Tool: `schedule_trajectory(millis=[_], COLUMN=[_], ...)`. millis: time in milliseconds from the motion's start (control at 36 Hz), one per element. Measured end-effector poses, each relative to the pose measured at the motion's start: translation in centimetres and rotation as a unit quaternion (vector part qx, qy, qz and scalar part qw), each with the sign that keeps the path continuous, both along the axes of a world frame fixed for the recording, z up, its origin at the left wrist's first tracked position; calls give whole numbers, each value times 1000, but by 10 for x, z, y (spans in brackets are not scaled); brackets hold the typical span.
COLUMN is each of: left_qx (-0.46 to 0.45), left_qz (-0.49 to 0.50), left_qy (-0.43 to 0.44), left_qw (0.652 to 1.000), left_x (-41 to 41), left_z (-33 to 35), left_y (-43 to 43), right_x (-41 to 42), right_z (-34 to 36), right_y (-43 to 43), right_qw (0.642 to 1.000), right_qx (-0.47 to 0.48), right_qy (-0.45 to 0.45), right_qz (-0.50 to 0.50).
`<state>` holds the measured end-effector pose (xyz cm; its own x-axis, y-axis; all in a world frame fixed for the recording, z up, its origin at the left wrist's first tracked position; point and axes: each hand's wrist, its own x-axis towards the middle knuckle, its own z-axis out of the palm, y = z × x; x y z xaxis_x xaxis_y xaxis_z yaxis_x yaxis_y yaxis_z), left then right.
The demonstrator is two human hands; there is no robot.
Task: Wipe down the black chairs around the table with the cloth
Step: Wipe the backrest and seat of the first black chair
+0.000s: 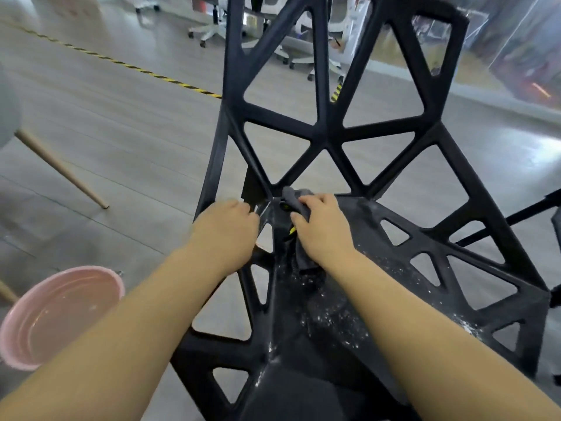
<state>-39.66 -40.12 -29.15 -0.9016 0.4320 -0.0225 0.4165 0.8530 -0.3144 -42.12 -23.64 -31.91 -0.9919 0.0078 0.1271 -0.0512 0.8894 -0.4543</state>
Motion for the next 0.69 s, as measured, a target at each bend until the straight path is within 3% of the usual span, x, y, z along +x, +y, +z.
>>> schedule_trajectory(millis=[139,306,528,694], left_qx=[-169,-131,-122,-101], left_qz=[2,28,49,64], left_qy=[-54,-51,-64,-63], left_qw=[984,990,989,991], left_x=[-13,-23,-23,-25], left_z=[-17,-25,-25,-26], left_y=[14,17,17,20], right_x=[-30,-63,-83,-78], right_z=[-8,-39,-42,-29], right_y=[-21,-28,48,128], right_qw=[996,969,975,964], right_qx=[67,221,219,179], right_qy=[-29,-35,-38,-58], right_qz=[43,107,-4,-188])
